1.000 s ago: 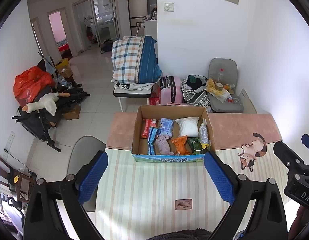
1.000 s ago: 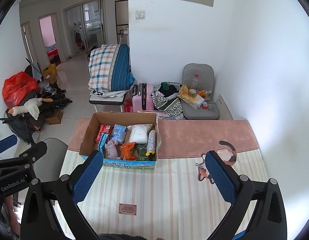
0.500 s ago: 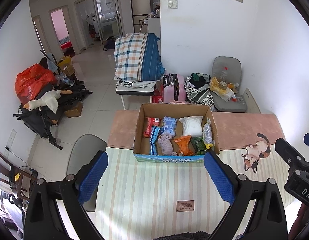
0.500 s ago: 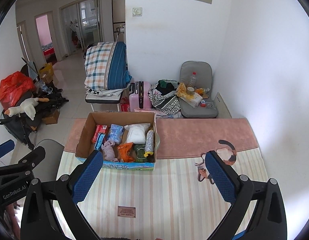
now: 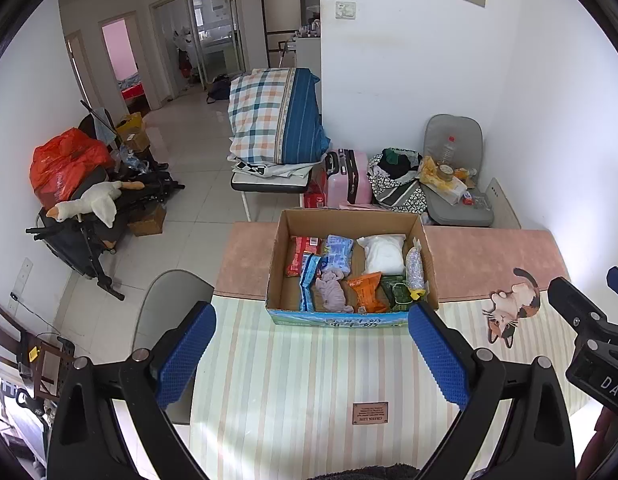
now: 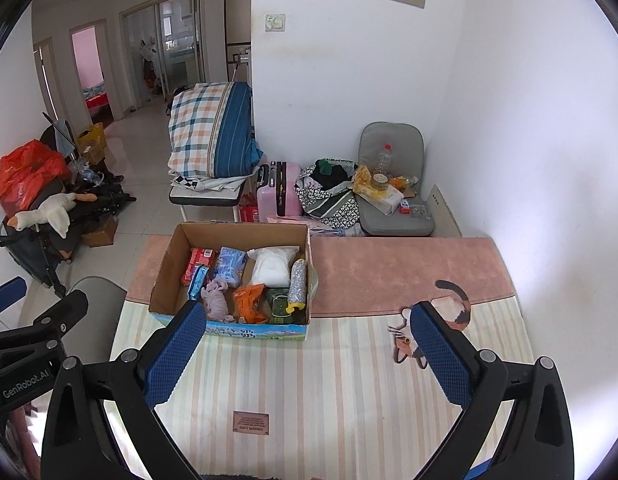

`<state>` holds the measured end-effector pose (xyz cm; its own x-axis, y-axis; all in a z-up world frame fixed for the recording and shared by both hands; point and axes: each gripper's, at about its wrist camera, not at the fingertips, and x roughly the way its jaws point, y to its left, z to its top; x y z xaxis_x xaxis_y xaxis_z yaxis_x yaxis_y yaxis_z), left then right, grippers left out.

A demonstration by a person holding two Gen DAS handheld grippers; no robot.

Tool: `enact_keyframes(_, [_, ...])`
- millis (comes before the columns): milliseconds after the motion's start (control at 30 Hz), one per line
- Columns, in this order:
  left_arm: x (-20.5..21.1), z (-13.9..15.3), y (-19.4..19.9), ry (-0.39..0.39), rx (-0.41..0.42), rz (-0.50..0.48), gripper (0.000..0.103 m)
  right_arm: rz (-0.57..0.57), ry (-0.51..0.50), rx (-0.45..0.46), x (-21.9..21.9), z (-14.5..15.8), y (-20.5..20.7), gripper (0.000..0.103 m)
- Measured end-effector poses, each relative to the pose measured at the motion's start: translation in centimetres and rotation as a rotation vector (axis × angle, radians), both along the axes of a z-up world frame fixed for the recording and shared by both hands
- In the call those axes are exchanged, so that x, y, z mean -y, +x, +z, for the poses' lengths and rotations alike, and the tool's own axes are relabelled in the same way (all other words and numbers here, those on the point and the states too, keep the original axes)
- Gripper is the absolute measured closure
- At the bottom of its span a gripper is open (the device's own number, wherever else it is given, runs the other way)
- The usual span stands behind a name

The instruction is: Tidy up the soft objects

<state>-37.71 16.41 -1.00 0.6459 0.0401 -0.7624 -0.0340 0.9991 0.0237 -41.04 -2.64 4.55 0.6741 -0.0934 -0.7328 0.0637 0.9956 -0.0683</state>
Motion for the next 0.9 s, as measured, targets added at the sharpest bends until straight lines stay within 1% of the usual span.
enact_keyframes(900, [0.06,-0.21,-0.15,-0.004,-0.006,0.013,0.004,0.006,-0.009,0.008,0.08,0.49,0.12,0.0])
